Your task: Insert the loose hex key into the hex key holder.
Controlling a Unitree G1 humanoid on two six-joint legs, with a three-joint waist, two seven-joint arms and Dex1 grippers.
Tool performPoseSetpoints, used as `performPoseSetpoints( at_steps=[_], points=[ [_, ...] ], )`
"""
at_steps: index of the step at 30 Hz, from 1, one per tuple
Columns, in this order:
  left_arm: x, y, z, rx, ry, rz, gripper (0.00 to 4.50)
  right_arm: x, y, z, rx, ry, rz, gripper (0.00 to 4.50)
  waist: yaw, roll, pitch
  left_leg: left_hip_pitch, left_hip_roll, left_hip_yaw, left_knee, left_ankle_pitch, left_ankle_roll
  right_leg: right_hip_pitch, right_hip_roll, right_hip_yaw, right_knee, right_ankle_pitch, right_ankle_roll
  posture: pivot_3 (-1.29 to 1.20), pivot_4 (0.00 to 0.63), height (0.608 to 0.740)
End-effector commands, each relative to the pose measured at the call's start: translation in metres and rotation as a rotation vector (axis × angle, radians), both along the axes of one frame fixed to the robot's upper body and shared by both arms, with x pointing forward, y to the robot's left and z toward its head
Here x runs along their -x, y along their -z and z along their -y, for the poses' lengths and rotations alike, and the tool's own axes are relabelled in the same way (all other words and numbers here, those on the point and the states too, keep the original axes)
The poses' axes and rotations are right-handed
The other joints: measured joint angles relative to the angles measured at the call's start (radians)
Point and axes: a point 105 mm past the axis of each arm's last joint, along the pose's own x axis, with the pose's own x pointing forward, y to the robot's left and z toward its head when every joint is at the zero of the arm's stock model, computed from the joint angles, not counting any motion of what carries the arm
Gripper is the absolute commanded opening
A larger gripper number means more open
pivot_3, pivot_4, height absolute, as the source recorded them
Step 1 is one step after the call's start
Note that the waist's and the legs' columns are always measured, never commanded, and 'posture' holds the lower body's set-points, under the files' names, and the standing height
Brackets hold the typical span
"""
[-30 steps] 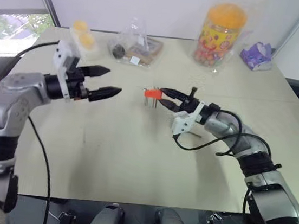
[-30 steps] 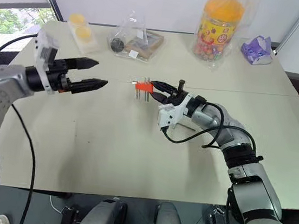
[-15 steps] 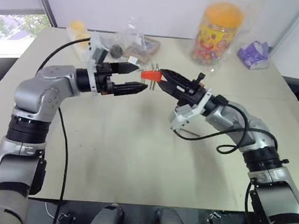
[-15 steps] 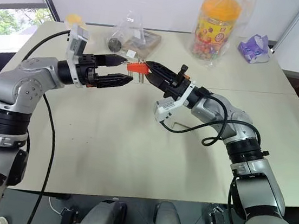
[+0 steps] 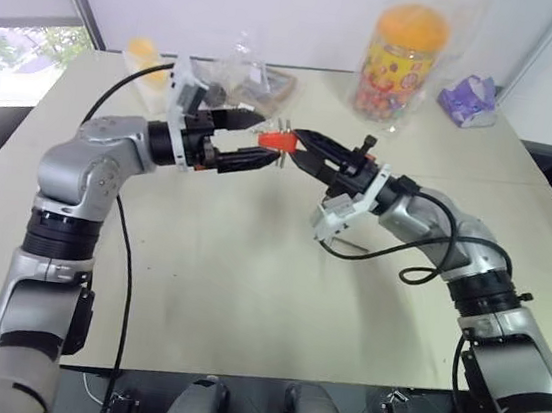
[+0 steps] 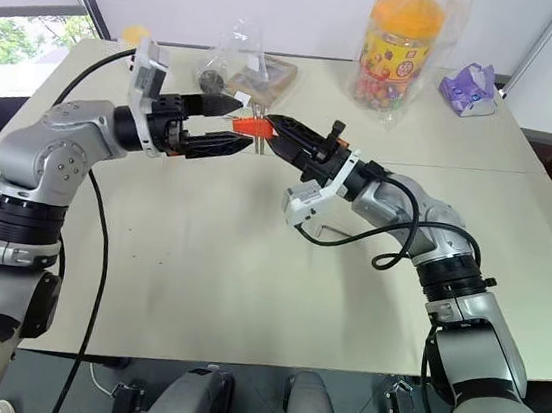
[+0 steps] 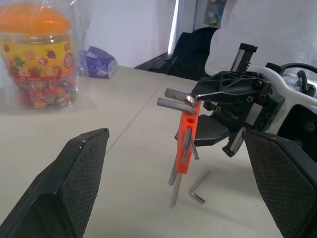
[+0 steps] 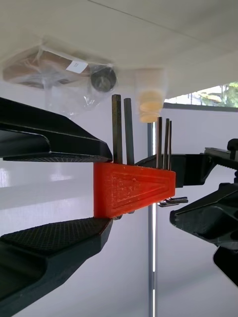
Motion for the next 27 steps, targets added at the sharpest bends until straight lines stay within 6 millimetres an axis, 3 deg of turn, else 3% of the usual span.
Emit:
performPoseSetpoints(
  at_steps=[1,3,5,10,27],
  points=[
    [0.002,-0.009,0.000,0.006,0.004,0.053,4.50,0.009,-0.018,-0.006,-0.013,-0.041,0.061,1.02,0.000,0.000,0.000,0.000,0.000,0.000,0.000,0.000,0.000,0.000,0.000,0.000,0.000,0.000,0.000,0.00,0.150,0.740],
    [0.002,-0.008,0.000,0.007,0.006,0.056,3.95,0.010,-0.019,-0.006,-0.011,-0.045,0.061,1.02,0.000,0.000,0.000,0.000,0.000,0.000,0.000,0.000,0.000,0.000,0.000,0.000,0.000,0.000,0.000,0.00,0.150,0.740],
    [0.002,-0.008,0.002,0.013,0.010,0.056,3.10,0.012,-0.018,-0.006,-0.008,-0.049,0.062,1.02,0.000,0.000,0.000,0.000,0.000,0.000,0.000,0.000,0.000,0.000,0.000,0.000,0.000,0.000,0.000,0.00,0.150,0.740],
    [0.002,-0.004,0.006,0.009,0.013,0.046,0.53,0.014,-0.018,-0.006,-0.005,-0.052,0.064,1.02,0.001,0.000,0.000,0.000,0.000,0.000,0.000,0.000,0.000,0.000,0.000,0.000,0.000,0.000,0.000,0.00,0.150,0.740],
    [0.000,0.001,0.017,0.014,0.033,0.025,0.53,0.017,-0.022,-0.010,-0.011,-0.063,0.073,1.02,0.000,0.000,0.000,0.000,0.000,0.000,0.000,0.000,0.000,0.000,0.000,0.000,0.000,0.000,0.000,0.00,0.150,0.740]
  ],
)
